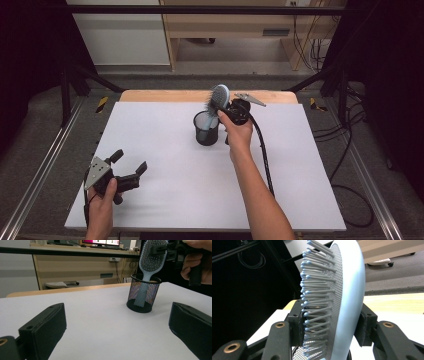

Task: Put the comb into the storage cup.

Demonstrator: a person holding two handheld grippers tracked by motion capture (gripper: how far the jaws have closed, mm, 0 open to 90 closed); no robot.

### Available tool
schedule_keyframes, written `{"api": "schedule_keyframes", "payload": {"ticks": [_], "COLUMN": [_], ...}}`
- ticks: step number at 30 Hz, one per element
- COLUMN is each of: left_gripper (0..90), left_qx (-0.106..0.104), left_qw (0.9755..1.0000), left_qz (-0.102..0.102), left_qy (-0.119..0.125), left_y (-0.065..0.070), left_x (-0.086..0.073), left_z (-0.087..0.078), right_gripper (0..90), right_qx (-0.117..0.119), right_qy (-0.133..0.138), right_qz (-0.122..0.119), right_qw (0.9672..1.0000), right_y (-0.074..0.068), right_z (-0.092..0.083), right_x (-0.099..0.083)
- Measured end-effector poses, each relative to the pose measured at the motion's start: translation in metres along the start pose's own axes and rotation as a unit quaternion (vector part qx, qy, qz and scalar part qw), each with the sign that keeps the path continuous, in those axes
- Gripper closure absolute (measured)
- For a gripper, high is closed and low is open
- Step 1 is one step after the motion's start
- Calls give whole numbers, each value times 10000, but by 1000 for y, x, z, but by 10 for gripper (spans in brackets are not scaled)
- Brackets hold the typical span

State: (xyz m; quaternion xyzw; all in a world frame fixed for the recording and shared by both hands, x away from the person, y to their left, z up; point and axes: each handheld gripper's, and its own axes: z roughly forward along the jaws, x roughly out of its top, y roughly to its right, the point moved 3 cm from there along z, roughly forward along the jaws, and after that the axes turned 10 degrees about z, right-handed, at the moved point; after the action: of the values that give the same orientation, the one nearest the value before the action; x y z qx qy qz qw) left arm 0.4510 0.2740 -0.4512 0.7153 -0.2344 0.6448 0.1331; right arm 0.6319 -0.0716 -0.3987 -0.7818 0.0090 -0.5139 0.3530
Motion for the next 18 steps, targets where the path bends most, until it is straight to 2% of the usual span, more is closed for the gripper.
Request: {"api": "schedule_keyframes", "payload": {"ticks": [9,18], "left_gripper": [14,14], "left_qx": [-7,-16], "left_qw": [10000,10000], "left_qz": [-1,-2], "left_qy": [-4,-8], "left_y": [0,0], "left_x": [0,0], "left_z": [0,0], "right_gripper": [494,474], "right_qx": [-58,-94], "right_qy": [40,-12], "right_qz": [232,313], "right_qw": [9997,9995], "right_y": [11,18], "right_z": [-2,-4], "right_x": [1,2]}}
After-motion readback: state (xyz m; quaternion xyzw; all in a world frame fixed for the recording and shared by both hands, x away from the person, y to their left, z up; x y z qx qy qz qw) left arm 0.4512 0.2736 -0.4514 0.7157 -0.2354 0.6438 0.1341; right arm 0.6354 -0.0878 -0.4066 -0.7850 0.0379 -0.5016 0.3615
